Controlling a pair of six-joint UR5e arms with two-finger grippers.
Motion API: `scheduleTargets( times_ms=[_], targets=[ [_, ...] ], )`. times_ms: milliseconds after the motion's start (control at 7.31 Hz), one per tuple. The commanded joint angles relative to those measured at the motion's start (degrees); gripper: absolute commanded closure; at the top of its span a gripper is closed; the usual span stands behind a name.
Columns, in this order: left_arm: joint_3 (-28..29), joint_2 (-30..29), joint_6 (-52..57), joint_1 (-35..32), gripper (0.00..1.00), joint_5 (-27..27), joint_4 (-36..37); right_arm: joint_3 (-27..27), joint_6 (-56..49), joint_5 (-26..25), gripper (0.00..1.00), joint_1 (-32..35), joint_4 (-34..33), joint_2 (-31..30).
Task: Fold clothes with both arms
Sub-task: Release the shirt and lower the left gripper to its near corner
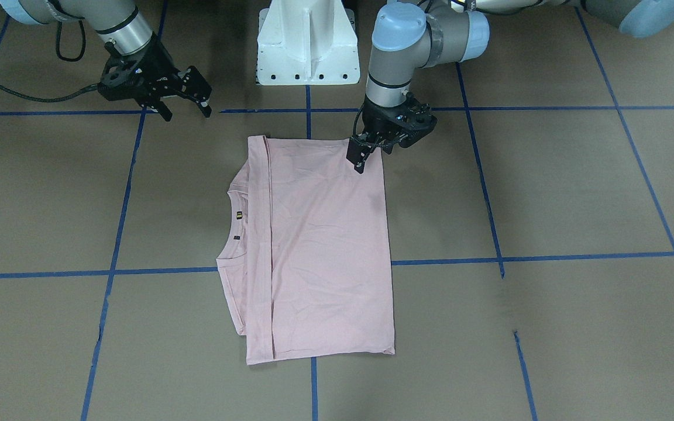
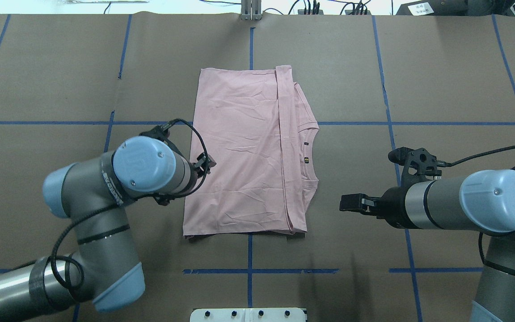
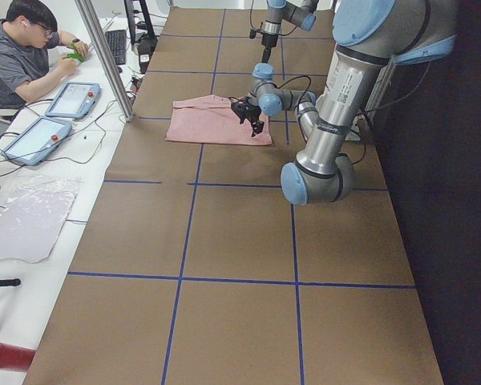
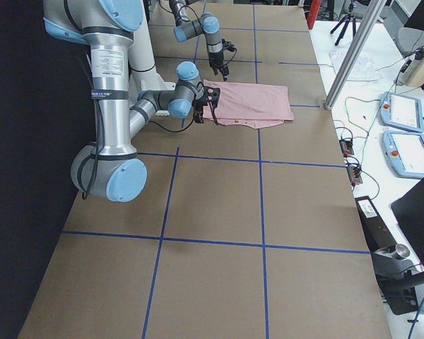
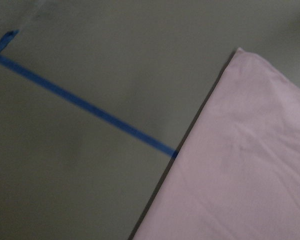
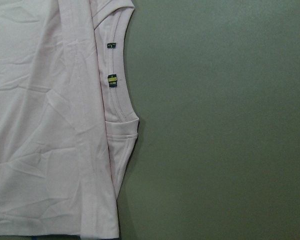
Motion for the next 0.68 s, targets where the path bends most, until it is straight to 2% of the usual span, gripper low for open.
scheduleTargets(
  times_ms=[0,547],
  targets=[
    [-1.01,1.86,-3.64,3.42,0.08,1.03,0.36,-0.09,0.00,-0.13,0.00,0.00,0.05,0.04],
    [-1.01,3.10,-3.81,5.18,0.11,0.95,0.45,0.00,-0.09,-0.04,0.00,0.17,0.05,0.04]
  ],
)
